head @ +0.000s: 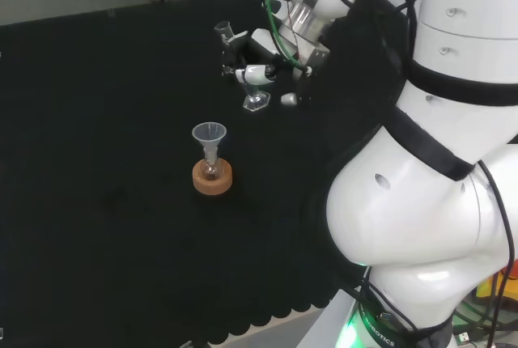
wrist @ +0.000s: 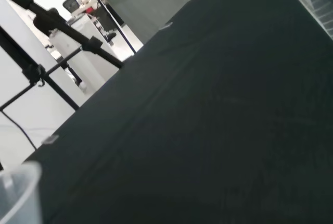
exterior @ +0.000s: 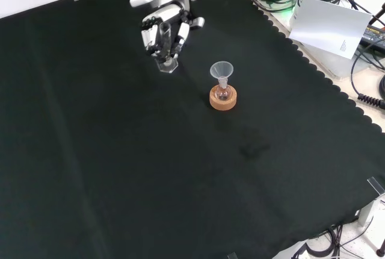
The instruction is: Pour the water from the graduated cylinder into the round-bottom flask.
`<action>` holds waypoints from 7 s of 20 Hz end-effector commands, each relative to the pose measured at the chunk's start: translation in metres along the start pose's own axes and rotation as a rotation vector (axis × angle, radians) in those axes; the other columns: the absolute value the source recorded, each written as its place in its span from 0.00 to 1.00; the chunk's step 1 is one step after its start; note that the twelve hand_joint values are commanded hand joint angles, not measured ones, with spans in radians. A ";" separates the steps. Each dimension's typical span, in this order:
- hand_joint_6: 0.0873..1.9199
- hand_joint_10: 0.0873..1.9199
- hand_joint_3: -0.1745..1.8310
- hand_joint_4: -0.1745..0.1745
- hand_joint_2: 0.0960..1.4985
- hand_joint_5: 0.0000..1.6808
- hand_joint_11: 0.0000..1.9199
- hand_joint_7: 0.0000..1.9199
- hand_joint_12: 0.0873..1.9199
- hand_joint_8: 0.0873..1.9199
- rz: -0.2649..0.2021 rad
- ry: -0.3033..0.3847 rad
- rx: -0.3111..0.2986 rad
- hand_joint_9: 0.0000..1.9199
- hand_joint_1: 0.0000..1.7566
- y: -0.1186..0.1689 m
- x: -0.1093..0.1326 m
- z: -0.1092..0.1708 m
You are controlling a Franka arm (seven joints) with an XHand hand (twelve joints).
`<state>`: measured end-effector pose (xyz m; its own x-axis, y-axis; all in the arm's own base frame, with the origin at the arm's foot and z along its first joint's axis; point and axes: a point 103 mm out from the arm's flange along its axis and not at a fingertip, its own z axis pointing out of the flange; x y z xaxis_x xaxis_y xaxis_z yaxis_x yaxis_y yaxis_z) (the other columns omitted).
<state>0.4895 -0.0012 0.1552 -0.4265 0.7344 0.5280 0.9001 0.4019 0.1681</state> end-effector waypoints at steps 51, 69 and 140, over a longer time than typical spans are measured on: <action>0.51 0.00 0.08 0.11 0.74 0.58 0.70 0.66 0.33 0.15 0.123 -0.532 0.726 0.75 0.65 -0.110 0.057 -0.001; 0.51 0.00 0.08 0.12 0.74 0.58 0.71 0.66 0.33 0.14 0.167 -0.628 0.863 0.75 0.65 -0.100 0.071 -0.009; 0.53 0.00 0.09 0.14 0.74 0.57 0.71 0.66 0.32 0.12 0.295 -0.859 1.067 0.75 0.64 -0.083 0.099 -0.023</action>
<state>0.3754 0.0245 0.2133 -0.5025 0.8120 -0.2968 0.6304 0.1092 -0.7686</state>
